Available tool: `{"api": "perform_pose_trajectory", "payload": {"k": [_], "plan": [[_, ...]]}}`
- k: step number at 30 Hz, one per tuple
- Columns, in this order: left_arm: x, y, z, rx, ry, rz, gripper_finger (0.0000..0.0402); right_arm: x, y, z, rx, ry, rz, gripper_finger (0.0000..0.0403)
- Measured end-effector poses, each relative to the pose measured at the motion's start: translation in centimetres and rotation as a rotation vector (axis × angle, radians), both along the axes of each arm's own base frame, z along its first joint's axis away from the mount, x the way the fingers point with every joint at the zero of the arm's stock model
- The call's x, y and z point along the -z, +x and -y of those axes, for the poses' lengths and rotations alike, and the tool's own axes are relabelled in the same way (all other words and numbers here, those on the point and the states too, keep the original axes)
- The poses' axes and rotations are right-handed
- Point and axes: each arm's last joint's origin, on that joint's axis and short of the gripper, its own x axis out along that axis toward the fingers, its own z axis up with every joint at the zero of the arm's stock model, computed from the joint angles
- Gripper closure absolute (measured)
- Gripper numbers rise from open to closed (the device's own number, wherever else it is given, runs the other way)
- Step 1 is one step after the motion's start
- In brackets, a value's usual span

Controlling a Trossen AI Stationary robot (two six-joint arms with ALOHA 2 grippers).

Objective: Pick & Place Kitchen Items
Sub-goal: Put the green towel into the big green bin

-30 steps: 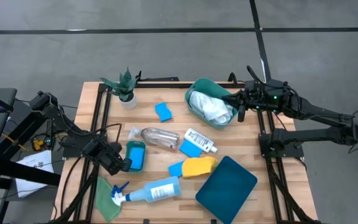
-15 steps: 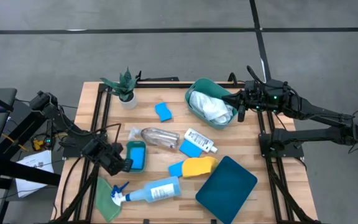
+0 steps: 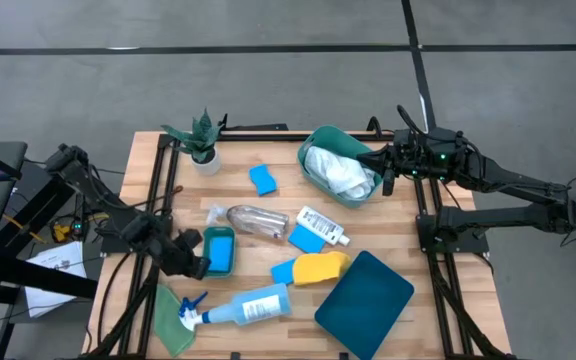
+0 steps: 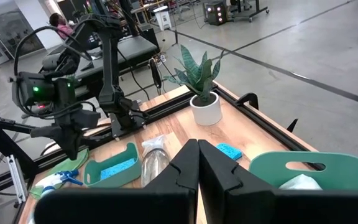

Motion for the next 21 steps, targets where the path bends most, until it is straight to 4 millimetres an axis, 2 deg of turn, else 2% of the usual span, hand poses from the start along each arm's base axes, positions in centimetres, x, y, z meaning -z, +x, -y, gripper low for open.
{"api": "perform_pose_trajectory", "payload": {"k": [4,12,21], "plan": [[-0.9,0.2,-0.4,-0.098,0.054,0.145,0.0399,0.0,0.0,0.0,0.002,0.011,0.003,0.0403],[-3.0,0.8,-1.2,-0.169,0.326,0.473,0.0363,0.0,0.0,0.0,0.006,0.027,0.007,0.0403],[-3.7,1.5,-1.7,-0.171,0.426,0.548,0.0278,-0.1,0.0,0.0,0.009,0.041,0.017,0.0403]]}}
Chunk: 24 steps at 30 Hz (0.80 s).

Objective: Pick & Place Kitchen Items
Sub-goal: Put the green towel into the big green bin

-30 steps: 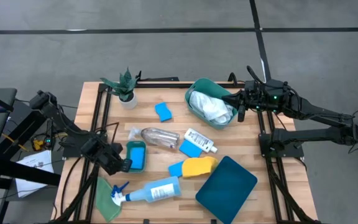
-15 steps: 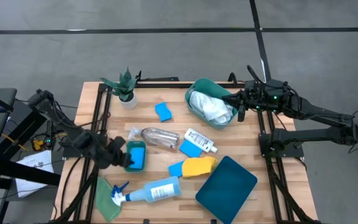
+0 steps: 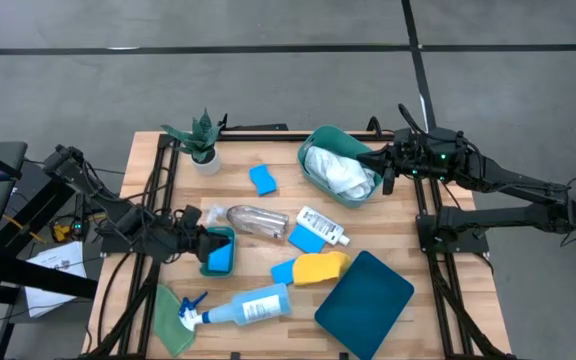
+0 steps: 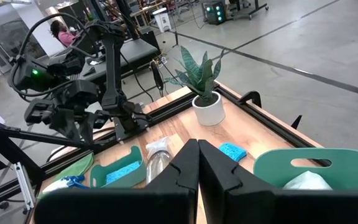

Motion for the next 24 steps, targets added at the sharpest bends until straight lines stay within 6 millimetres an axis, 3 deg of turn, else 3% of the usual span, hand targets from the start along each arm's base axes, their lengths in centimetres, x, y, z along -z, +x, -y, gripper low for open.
{"api": "perform_pose_trajectory", "payload": {"k": [5,10,18,24], "plan": [[-0.3,0.2,0.5,0.152,0.033,-0.001,0.022,0.0,0.0,0.0,0.002,0.009,0.004,0.0403],[-0.6,0.3,1.1,0.322,0.008,0.004,0.0186,0.0,0.0,0.0,0.002,0.009,0.004,0.0403],[-1.2,0.0,2.4,0.65,-0.212,-0.012,0.019,0.0,0.0,0.0,0.002,0.009,0.004,0.0403],[-1.0,-1.5,4.0,0.892,-0.411,-0.15,0.0206,0.0,0.0,0.0,0.003,0.017,0.002,0.0403]]}}
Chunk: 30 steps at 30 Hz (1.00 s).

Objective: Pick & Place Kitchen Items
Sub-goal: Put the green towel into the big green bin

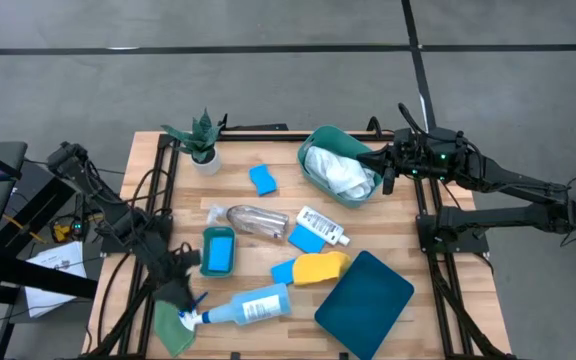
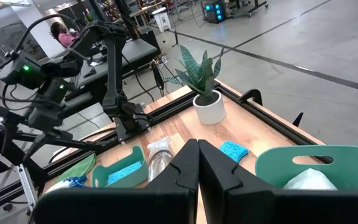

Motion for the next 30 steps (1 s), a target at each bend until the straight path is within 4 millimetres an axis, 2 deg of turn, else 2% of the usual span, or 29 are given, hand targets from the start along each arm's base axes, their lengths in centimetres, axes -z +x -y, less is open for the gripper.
{"api": "perform_pose_trajectory", "payload": {"k": [8,17,26,30], "plan": [[1.3,-2.5,1.2,0.172,0.022,-0.243,0.021,0.0,0.0,0.0,0.0,0.001,-0.002,0.0403],[2.3,-4.1,1.9,0.174,0.165,-0.256,0.0211,0.0,0.0,0.0,0.0,0.001,-0.003,0.0403],[4.3,-4.2,3.8,0.291,0.326,-0.231,0.0212,0.0,0.0,0.0,0.0,0.001,-0.003,0.0403],[5.4,-4.0,4.4,0.303,0.377,-0.266,0.0225,0.0,0.0,0.0,0.0,0.001,-0.003,0.0403]]}}
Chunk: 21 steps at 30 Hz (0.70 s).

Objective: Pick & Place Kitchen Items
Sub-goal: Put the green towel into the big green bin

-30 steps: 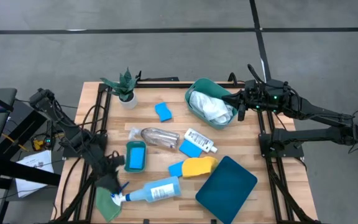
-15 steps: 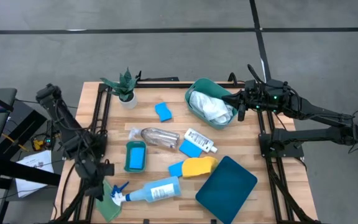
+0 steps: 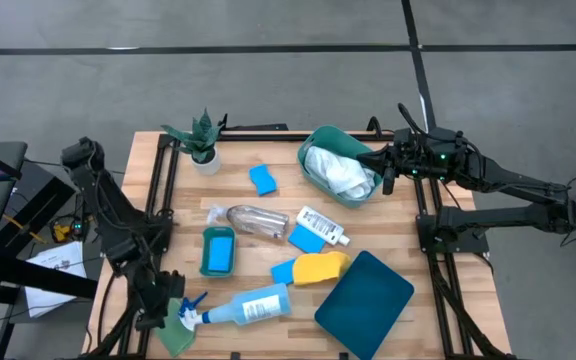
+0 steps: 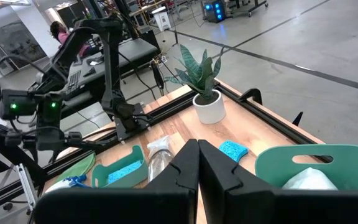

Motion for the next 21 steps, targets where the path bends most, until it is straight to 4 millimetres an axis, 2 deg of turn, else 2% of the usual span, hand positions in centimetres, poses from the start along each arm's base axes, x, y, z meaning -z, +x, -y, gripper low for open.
{"api": "perform_pose_trajectory", "payload": {"k": [9,21], "plan": [[1.9,0.6,0.8,-0.036,0.095,-0.055,0.0266,0.0,0.0,0.0,0.0,0.0,0.0,0.0403],[3.9,0.8,1.0,-0.076,0.237,-0.119,0.0256,0.0,0.0,0.0,0.001,0.0,0.0,0.0403]]}}
